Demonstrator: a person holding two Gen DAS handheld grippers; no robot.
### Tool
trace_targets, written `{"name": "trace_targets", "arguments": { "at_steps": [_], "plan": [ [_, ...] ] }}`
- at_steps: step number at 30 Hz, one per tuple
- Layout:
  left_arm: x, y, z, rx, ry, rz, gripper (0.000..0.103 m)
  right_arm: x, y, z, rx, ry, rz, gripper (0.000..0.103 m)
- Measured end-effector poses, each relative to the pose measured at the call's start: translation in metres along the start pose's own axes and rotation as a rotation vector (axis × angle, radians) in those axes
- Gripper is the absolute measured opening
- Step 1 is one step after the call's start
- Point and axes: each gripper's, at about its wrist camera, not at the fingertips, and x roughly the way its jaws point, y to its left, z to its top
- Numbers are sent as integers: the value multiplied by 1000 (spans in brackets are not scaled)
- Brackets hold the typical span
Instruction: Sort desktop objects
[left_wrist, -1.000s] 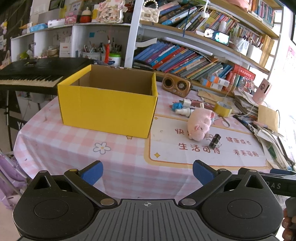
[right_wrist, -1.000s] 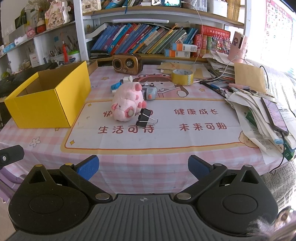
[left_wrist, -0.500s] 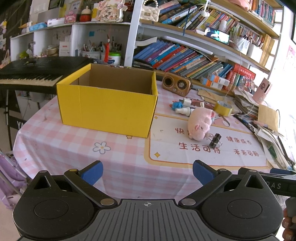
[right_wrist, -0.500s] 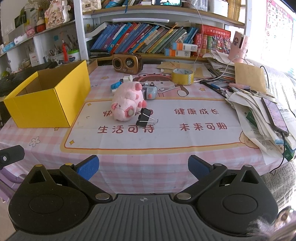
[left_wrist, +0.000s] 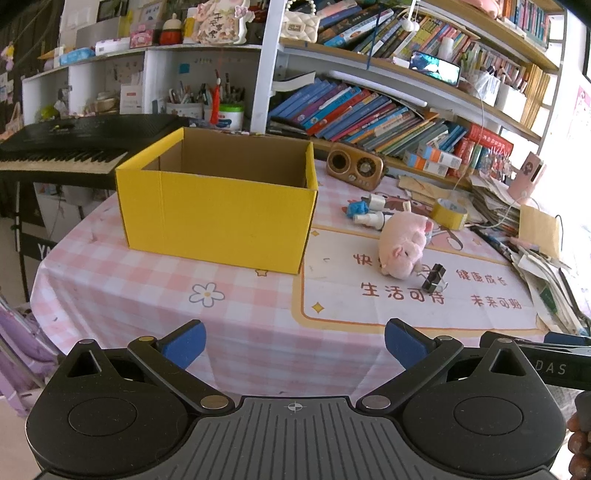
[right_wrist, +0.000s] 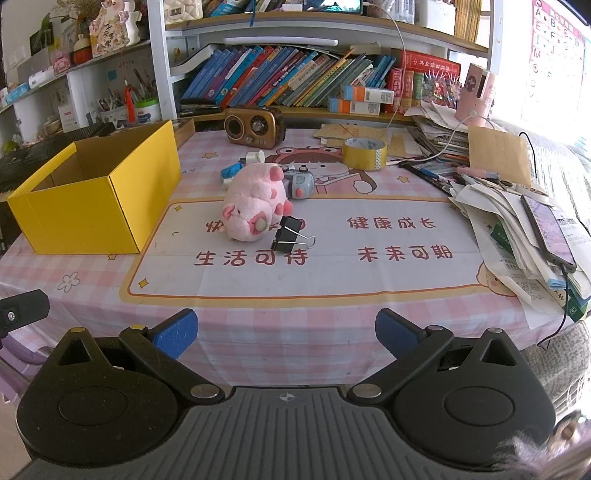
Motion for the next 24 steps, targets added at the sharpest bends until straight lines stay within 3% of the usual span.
{"name": "trace_targets", "arguments": {
  "at_steps": [24],
  "plan": [
    [-2, -2, 0, 16, -6, -5, 103, 2, 2, 1, -16, -3, 5, 103]
  ]
}}
